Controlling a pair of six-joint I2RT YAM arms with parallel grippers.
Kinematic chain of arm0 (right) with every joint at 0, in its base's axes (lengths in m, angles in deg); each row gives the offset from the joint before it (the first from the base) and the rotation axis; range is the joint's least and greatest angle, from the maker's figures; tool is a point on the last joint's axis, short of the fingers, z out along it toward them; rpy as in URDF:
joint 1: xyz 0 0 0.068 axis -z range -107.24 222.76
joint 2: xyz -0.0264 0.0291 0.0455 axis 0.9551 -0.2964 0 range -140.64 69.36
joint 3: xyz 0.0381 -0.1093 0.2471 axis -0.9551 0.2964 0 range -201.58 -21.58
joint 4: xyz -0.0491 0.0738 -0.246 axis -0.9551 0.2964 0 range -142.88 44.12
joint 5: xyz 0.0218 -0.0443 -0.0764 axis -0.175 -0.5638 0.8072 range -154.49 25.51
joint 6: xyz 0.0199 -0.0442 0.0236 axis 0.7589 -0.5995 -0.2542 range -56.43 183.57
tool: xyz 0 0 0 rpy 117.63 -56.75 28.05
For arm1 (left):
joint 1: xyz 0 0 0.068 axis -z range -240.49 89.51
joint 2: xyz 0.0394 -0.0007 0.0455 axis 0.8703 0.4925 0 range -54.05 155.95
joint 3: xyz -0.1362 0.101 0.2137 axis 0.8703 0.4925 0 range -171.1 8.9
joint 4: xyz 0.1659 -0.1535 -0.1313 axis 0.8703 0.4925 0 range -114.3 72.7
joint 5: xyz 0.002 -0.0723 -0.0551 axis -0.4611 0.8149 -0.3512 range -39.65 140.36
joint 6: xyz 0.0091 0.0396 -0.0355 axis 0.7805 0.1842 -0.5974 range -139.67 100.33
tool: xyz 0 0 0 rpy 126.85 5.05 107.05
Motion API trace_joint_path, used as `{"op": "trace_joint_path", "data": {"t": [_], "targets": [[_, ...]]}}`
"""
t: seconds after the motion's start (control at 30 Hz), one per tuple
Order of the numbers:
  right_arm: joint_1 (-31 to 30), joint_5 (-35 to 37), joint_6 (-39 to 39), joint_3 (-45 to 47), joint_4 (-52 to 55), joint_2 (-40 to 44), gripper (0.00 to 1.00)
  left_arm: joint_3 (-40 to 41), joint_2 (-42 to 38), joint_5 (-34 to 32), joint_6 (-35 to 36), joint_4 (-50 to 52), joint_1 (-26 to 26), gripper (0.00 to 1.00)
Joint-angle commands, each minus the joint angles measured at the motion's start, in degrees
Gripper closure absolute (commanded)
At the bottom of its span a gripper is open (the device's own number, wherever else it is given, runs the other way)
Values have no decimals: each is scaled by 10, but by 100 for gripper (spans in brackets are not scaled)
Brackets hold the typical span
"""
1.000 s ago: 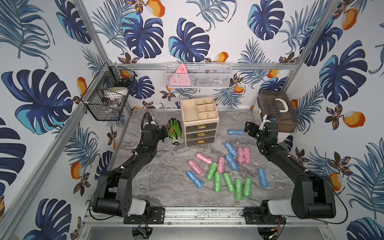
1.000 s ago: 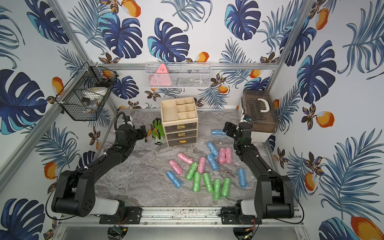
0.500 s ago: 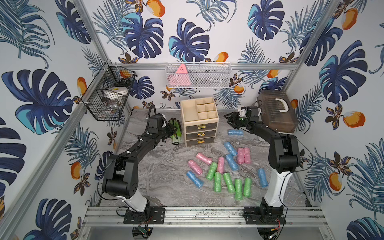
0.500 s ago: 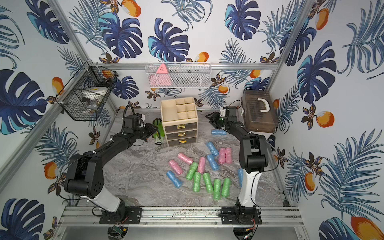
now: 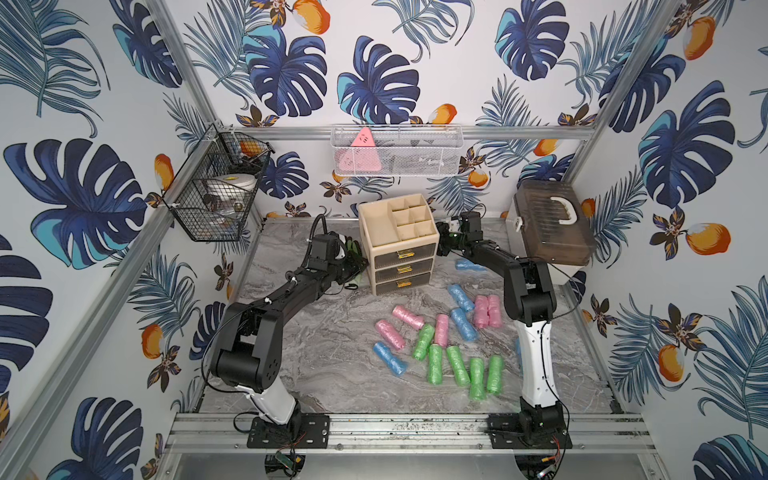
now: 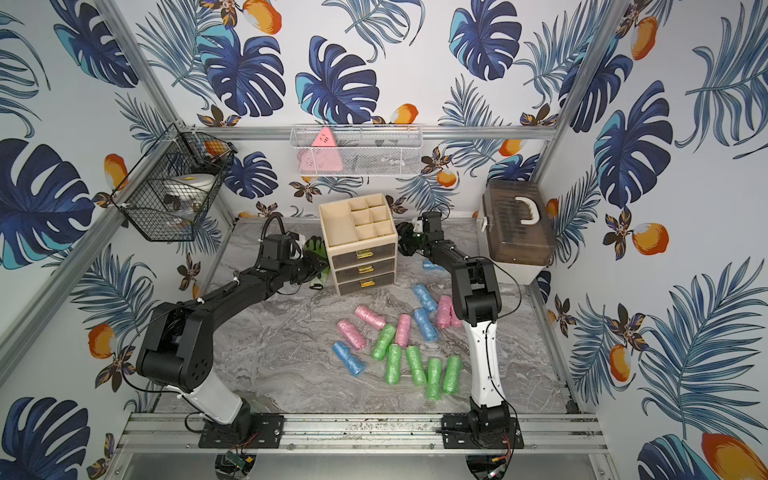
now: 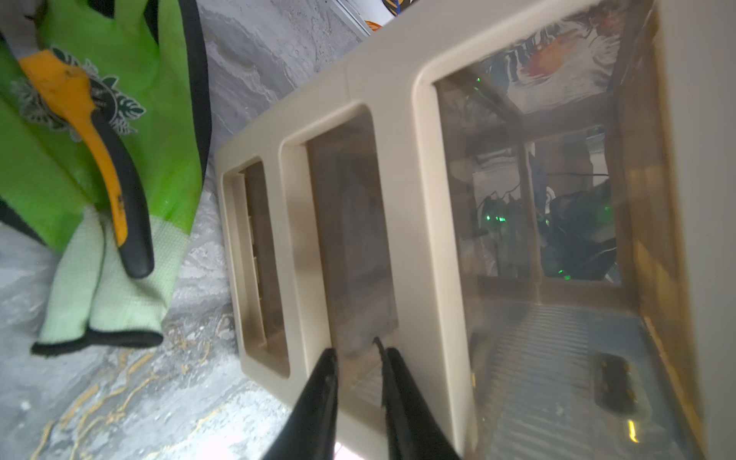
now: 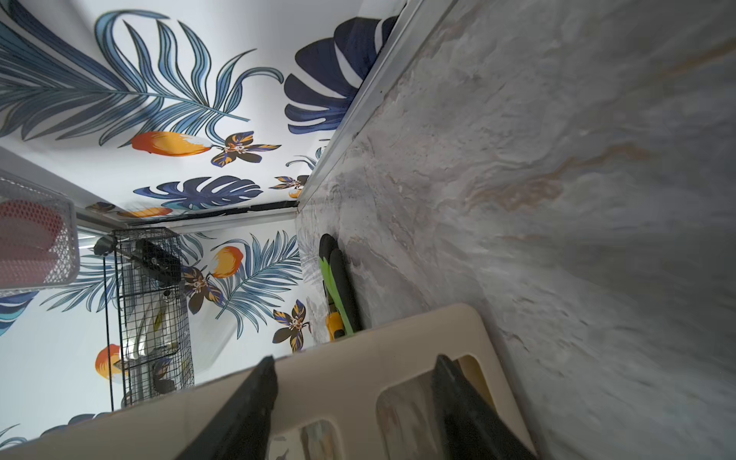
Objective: Sort the rolls of trash bags by color and place them into the drawer
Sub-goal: Move the storage box to the center of the board.
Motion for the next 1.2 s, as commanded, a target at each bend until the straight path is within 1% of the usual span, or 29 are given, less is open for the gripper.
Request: {"op": "trace_joint_path", "data": {"t": [0.0, 0.07, 0.13, 0.33, 0.43, 0.57, 0.7, 0.93, 1.07, 1.17], "targets": [[-19, -44, 1, -23, -18, -13, 35, 11, -20, -3, -4, -24, 8, 74], [-29, -54, 1, -25, -23, -17, 35, 22, -33, -8, -5, -22, 11, 73], [-37, -52, 1, -9, -32, -9, 35, 37, -51, -15, -9, -21, 15, 73], [-59, -33, -3, 82, -59, 43, 35, 96, -120, -51, -13, -4, 19, 72], [-68, -8, -9, 138, -71, 80, 36, 108, -154, -72, 1, 30, 19, 70], [-78, 31, -39, 182, -53, 120, 36, 113, -189, -116, 17, 99, 19, 66], [-80, 61, -58, 198, -23, 143, 36, 120, -207, -146, 26, 148, 18, 61], [-80, 104, -99, 198, 38, 172, 36, 128, -193, -163, 23, 175, 16, 61], [-79, 124, -125, 172, 99, 171, 35, 130, -200, -187, 20, 192, 15, 58], [-79, 164, -138, 151, 154, 176, 34, 131, -215, -206, 19, 210, 12, 54]]}}
